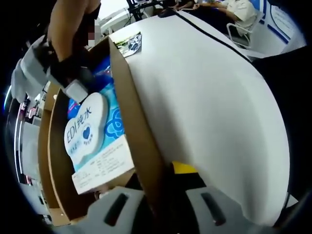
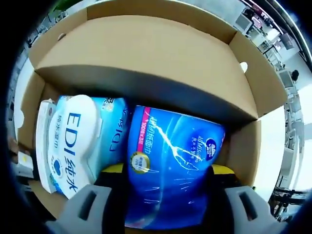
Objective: Operate the shoe box by opening the lid, removing the specified soft item, and placing it in the target area until the item is outside and the box remains undamaged.
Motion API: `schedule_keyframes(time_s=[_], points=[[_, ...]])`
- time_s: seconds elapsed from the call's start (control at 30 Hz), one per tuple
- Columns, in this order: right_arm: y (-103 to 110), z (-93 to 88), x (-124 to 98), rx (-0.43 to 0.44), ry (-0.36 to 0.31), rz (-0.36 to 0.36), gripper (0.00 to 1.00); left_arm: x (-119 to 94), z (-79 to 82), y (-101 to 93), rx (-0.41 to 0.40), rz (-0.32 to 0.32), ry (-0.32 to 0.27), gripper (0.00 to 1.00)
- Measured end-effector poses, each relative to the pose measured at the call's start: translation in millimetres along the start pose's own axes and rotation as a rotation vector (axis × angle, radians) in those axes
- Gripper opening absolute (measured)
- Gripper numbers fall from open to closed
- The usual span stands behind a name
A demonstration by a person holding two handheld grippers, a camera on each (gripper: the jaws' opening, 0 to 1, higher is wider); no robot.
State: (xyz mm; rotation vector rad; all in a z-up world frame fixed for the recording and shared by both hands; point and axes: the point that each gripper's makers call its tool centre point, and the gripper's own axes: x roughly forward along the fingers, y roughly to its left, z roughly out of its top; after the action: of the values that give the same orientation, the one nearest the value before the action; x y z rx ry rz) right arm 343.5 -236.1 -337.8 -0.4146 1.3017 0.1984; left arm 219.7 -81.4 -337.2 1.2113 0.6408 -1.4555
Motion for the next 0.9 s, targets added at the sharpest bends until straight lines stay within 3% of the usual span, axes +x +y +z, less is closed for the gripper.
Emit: schedule_keyframes(time_s=[0.53,0.9], points=[[2,0.4,-9,-0.01,-0.025,-0.017,0.62,0,-1.5,0.4,-0.003,-0.001,-0.001,0.07],[2,1.9,-27,0.012,-0.018,0.033,0.57,-2,-4.5,-2.8,-0.004,-0.003,-0.006,0.07]])
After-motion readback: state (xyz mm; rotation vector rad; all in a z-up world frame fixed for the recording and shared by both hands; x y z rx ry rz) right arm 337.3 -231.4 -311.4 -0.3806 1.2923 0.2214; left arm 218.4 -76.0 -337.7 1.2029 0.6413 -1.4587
